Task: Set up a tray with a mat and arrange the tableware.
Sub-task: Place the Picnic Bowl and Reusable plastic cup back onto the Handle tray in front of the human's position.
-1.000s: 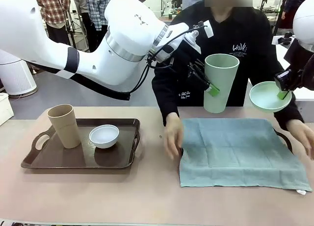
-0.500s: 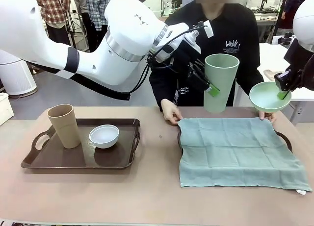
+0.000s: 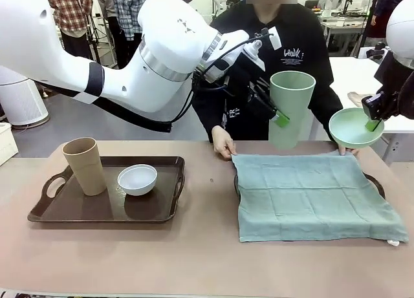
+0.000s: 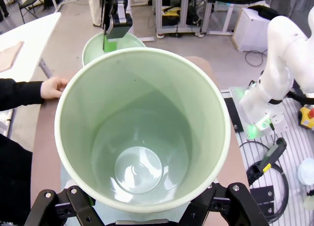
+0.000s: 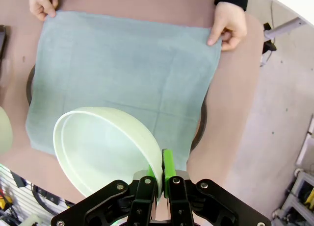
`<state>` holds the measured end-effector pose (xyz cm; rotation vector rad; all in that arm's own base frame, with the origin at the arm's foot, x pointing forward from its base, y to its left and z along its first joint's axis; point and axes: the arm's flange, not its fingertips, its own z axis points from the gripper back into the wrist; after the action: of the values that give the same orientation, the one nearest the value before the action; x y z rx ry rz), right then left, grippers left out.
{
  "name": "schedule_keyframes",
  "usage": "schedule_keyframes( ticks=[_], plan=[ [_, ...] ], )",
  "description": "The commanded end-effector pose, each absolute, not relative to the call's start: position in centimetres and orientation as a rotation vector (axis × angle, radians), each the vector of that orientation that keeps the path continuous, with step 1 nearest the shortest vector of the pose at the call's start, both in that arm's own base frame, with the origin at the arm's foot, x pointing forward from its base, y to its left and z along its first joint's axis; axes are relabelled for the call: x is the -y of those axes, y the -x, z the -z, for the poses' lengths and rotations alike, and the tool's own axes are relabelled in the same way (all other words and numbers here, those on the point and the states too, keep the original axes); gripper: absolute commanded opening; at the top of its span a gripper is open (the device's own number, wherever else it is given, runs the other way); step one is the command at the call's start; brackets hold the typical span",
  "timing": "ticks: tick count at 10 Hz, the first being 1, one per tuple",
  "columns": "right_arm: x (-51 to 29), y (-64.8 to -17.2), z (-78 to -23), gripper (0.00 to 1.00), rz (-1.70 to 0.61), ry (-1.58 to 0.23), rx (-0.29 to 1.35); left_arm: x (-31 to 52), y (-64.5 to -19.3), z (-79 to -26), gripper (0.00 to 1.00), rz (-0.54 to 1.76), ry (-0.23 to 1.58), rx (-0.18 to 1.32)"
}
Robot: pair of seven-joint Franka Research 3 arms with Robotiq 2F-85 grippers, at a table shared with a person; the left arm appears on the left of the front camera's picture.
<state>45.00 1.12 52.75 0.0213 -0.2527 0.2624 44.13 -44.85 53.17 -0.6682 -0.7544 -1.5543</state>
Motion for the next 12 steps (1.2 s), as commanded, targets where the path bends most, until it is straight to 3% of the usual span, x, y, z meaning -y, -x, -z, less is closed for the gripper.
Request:
schedule_keyframes(
  ticks=[1,8,9,12],
  plan=[
    [-1.2,-45.2,-52.9,0.00,-0.256,-0.020,0.260,44.7,-44.0,-53.3,0.00,1.556,0.676,0.763],
    [-1.2,-45.2,-52.9,0.00,-0.256,-0.020,0.260,44.7,-44.0,-53.3,0.00,1.556,0.676,0.763],
    [-1.1,-45.0,-52.7,0.04,-0.262,-0.021,0.253,44.9,-44.1,-53.2,0.84,1.554,0.668,0.754],
    [-0.5,-47.2,-46.4,0.04,-0.313,-0.140,0.148,44.2,-47.0,-47.4,0.84,1.613,0.780,0.742]
  ],
)
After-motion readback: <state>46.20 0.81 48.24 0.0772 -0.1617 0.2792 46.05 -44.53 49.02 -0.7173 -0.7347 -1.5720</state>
